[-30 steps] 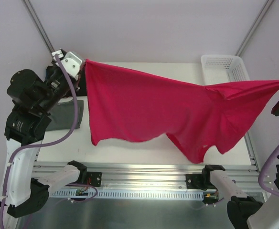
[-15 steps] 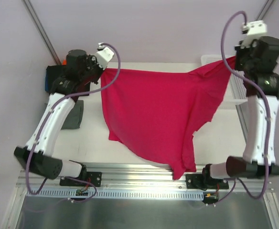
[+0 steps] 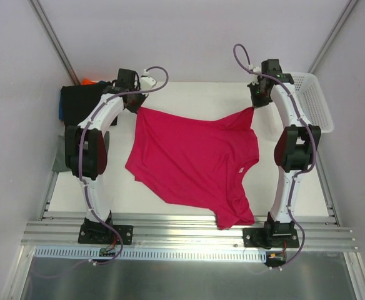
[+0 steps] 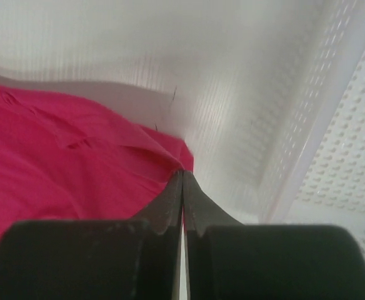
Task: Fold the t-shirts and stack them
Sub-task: Flatten the tshirt out
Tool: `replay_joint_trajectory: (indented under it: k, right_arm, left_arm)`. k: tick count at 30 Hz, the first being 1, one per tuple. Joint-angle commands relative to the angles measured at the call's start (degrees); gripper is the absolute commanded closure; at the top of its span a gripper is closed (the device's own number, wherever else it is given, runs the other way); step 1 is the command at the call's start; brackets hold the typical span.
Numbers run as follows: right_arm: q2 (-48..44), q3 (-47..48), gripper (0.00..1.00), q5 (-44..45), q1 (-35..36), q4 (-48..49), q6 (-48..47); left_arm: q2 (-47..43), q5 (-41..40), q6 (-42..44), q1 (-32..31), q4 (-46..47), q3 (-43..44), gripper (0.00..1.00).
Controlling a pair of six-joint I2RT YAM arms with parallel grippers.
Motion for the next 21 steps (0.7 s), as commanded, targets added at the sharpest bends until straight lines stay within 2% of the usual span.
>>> replay_joint_trajectory:
  k: [1, 5, 8, 10, 15, 17, 21]
  right_arm:
    - [-2.06, 8.36, 1.0, 3.26, 0.99, 1.54, 0.3]
    - [-6.36, 8.28, 1.0, 6.87, 1.44, 3.47, 1.88]
    - [-12.94, 6.53, 1.0, 4.41, 1.7, 1.98, 4.51]
    - [-17.5, 1.55, 1.0, 1.51, 2.49, 1.19, 6.53]
    - [-36.05, -13.14, 1.0, -4.1, 5.04, -3.81, 10.05]
    - [-44.11, -18.84, 1.0, -5.43, 6.52, -6.97, 10.41]
    - [-56.42, -22.82, 1.0, -10.61, 6.97, -11.38, 12.7]
  left_arm:
    - [-1.09, 0.02, -0.05, 0.44, 1.65, 6.3, 1.0]
    - [-2.39, -1.12, -1.36, 0.53, 1.74, 9.02, 1.0]
    - [-7.38, -0.51, -5.31, 0.44, 1.65, 8.59, 1.0]
    - [-11.61, 0.28, -7.42, -0.26, 1.39, 4.12, 1.0]
    - [-31.2, 0.81, -6.03, -6.31, -0.19, -12.9, 1.0]
    - [-40.4, 2.56, -5.67, -8.16, -2.21, -16.88, 1.0]
    - [-53.36, 5.99, -8.12, -10.89, -4.93, -21.9, 1.0]
